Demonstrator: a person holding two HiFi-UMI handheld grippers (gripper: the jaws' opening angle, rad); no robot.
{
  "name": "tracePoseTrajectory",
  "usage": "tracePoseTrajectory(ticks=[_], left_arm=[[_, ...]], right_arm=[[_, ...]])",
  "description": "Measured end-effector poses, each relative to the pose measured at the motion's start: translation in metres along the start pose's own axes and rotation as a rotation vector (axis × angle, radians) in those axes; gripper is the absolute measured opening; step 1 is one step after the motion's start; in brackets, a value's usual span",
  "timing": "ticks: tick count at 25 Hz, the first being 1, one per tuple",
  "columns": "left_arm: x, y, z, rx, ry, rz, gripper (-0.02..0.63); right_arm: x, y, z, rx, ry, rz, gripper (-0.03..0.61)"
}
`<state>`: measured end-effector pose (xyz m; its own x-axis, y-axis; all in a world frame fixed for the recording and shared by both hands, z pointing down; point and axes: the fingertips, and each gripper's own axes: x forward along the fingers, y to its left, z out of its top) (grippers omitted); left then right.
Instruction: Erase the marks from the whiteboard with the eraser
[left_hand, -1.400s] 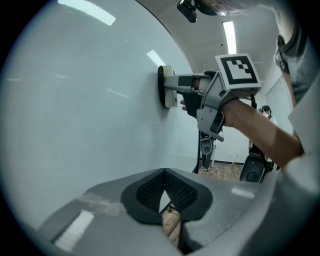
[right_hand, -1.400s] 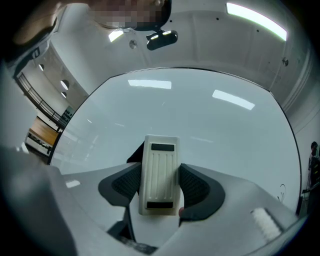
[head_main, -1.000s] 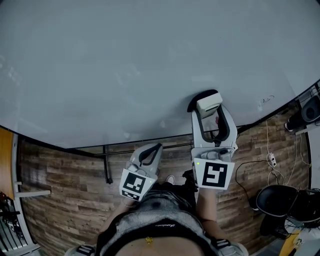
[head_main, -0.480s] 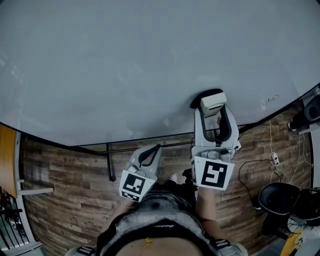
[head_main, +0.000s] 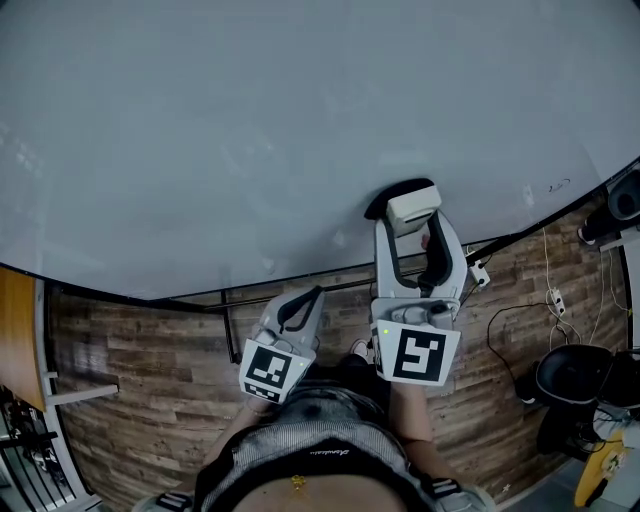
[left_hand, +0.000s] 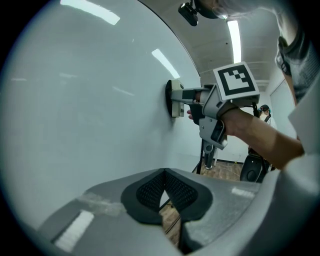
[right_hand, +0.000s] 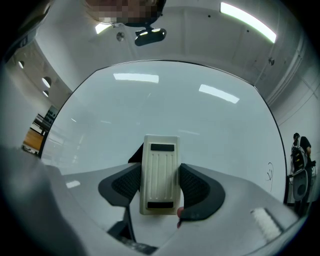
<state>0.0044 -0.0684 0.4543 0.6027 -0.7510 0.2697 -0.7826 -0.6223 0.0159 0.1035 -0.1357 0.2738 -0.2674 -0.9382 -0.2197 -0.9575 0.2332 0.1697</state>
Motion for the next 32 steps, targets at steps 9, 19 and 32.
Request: tracePoseTrajectory(ticks=[9, 19, 32], left_arm=[[-0.002, 0.016, 0.001, 0.014, -0.003, -0.059, 0.003], [-0.018, 0.03, 0.0, 0.015, -0.018, -0.083, 0.003], [-0.031, 0.042, 0.041, -0.049, -0.18, 0.022, 0.003]], right_arm=[[0.006, 0.04, 0.006, 0.003, 0.0, 0.021, 0.245], [0.004, 0.097, 0.011, -0.034, 0.013, 0.105, 0.247], [-0.019, 0.095, -0.024, -0.056, 0.03, 0.24, 0.247]])
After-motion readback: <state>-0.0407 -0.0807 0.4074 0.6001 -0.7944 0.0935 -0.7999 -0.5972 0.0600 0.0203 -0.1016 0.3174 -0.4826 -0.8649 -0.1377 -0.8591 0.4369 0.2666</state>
